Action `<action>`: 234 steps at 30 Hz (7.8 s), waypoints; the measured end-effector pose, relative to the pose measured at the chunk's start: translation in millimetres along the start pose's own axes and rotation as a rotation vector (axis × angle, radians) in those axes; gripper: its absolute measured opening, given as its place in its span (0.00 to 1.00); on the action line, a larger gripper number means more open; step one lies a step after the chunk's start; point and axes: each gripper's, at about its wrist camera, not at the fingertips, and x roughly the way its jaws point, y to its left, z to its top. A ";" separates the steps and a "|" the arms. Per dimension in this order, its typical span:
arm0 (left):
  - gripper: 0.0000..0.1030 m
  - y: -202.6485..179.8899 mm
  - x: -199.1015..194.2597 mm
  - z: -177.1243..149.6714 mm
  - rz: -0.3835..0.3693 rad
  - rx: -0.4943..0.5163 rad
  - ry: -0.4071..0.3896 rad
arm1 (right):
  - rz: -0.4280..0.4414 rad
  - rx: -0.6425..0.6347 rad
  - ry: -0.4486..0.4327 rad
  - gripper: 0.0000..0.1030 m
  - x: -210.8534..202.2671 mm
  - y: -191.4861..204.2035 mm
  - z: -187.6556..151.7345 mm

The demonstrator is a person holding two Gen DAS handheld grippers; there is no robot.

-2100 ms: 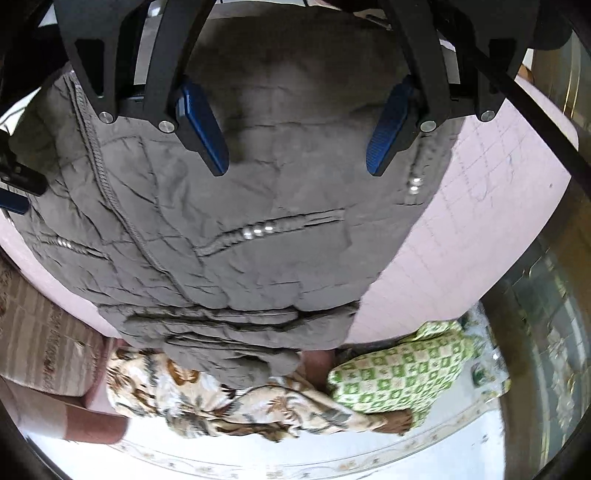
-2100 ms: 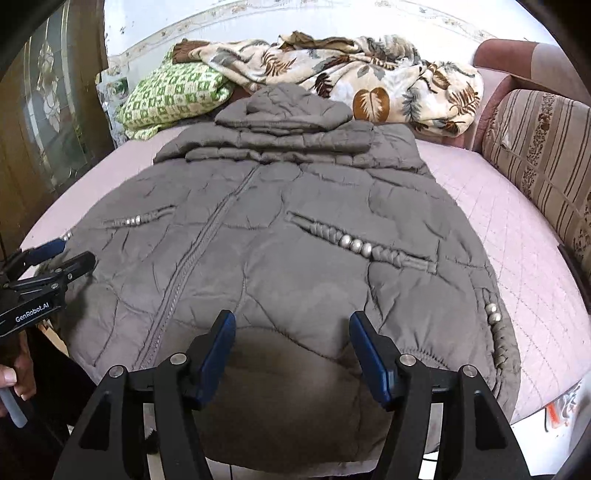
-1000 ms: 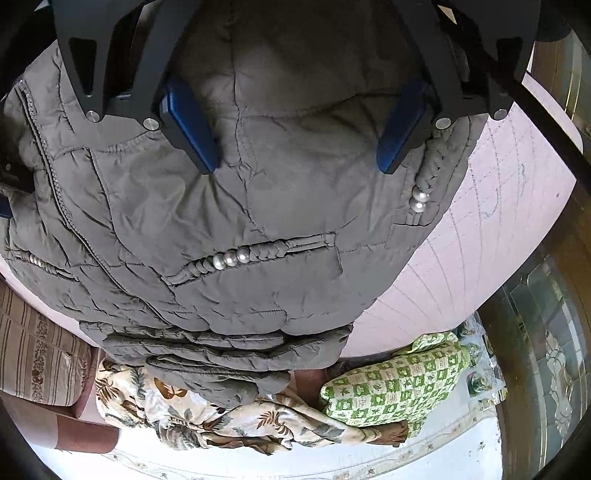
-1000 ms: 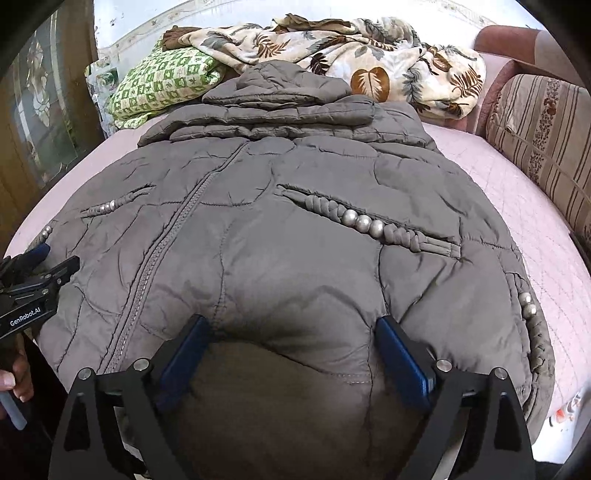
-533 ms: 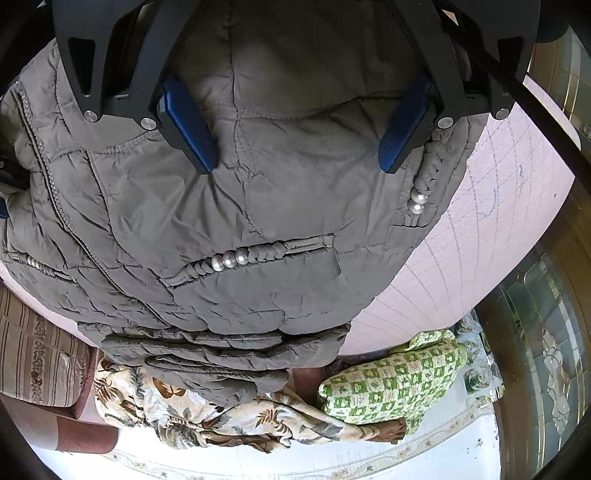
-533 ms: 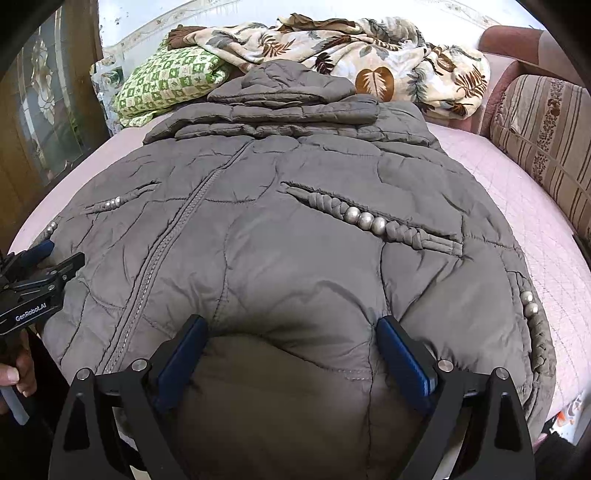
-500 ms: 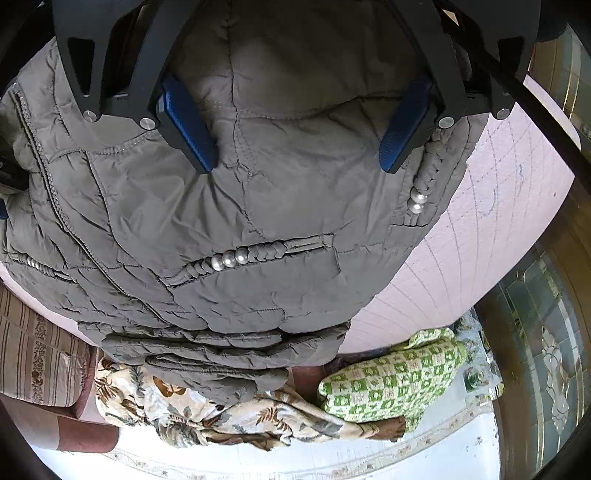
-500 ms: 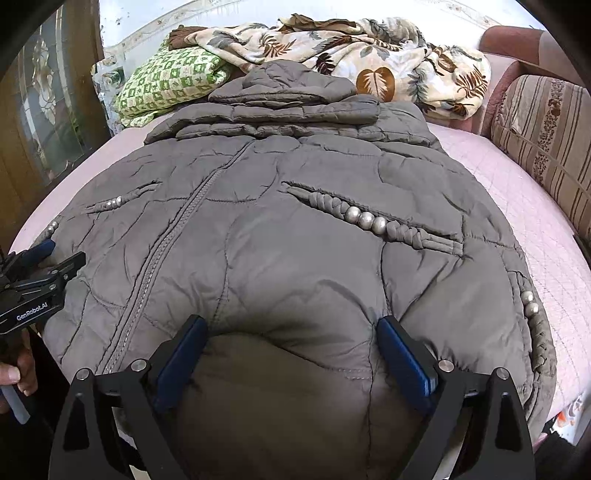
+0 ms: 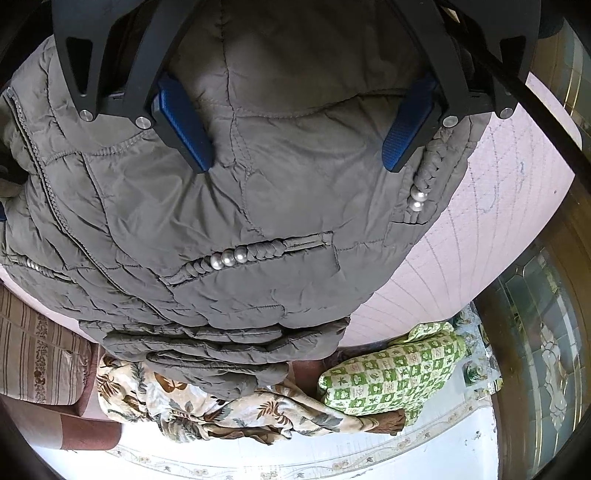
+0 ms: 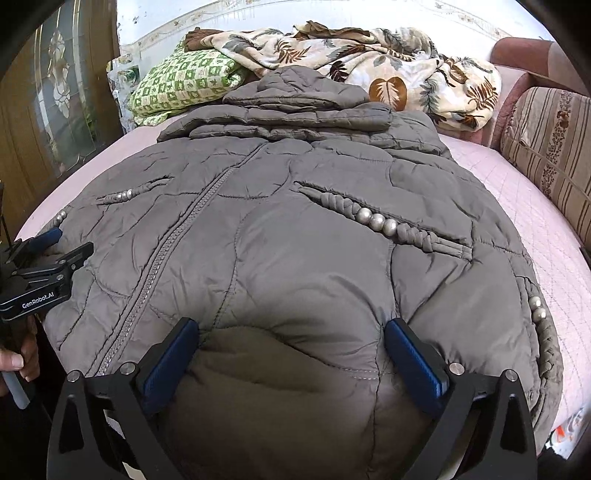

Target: Fold large clothes

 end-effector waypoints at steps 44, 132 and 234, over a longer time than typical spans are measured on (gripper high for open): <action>0.73 185.0 0.7 -19.0 -0.190 -0.606 0.211 | 0.058 0.679 -0.052 0.87 -89.1 -173.9 -30.9; 0.18 48.9 -63.5 0.5 0.018 -0.100 -0.132 | 0.068 0.429 -0.267 0.19 -107.1 -86.2 -22.4; 0.16 49.1 -65.0 147.4 -0.039 -0.105 -0.323 | 0.144 0.455 -0.401 0.17 -129.5 -112.8 99.1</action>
